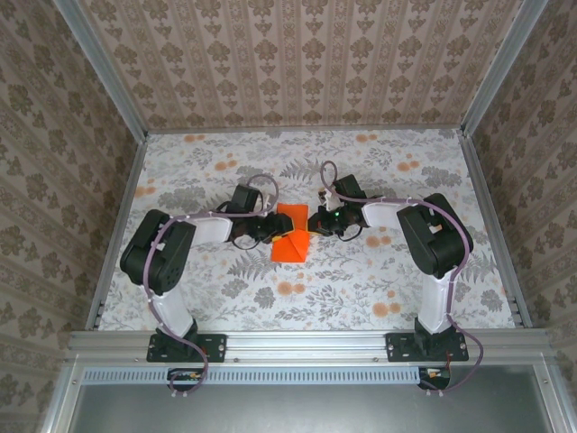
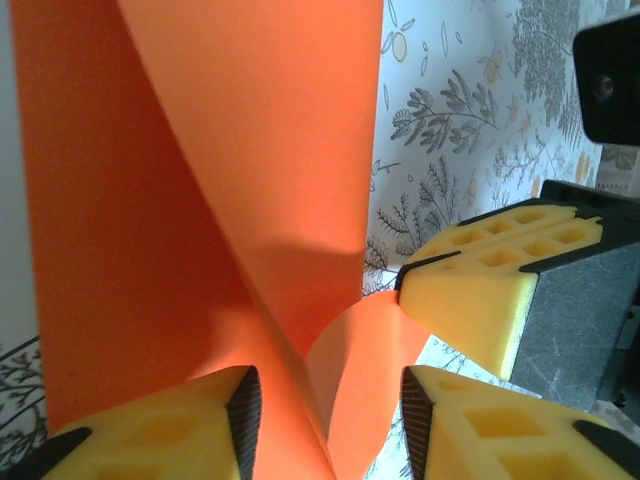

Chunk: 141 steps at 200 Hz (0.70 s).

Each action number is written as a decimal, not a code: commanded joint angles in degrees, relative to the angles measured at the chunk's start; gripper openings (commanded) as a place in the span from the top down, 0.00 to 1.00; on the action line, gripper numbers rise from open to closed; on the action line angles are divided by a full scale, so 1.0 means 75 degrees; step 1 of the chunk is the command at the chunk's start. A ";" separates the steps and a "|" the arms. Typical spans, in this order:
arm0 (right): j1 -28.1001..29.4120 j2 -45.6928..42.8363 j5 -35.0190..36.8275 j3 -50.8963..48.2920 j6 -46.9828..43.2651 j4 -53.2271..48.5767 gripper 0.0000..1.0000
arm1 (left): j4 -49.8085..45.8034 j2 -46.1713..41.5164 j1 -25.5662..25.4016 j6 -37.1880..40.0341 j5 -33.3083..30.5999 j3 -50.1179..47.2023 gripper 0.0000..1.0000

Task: Fold a paper plane with a square sheet of paper (pick it up from the middle)
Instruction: Turn over the paper at the center of the table.

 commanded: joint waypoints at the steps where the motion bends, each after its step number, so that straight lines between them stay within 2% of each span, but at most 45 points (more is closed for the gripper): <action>1: -0.0043 -0.0308 0.0077 -0.0078 0.0033 -0.0070 0.96 | 0.0197 0.0129 -0.0005 0.0316 0.0303 0.0239 0.63; 14: -0.0058 -0.0336 0.0066 -0.0061 0.0039 -0.0100 0.92 | 0.0157 0.0178 -0.0005 0.0376 0.0322 0.0293 0.69; 28: -0.0070 -0.0474 0.0156 -0.0089 0.0035 -0.0207 0.76 | 0.0105 0.0191 -0.0005 0.0460 0.0299 0.0311 0.75; 63: -0.0190 -0.1255 0.1191 -0.0182 -0.0069 -0.0928 0.50 | -0.0190 -0.0087 -0.0046 0.1069 -0.0011 0.0294 0.89; 107: -0.0430 -0.2549 0.2432 -0.0458 -0.0219 -0.1527 0.30 | -0.2254 -0.0887 -0.0163 0.2290 -0.1200 0.0979 0.95; 141: -0.0676 -0.3524 0.3127 -0.0779 -0.0241 -0.1727 0.16 | -0.4896 -0.1589 -0.0369 0.3166 -0.2865 0.2163 0.96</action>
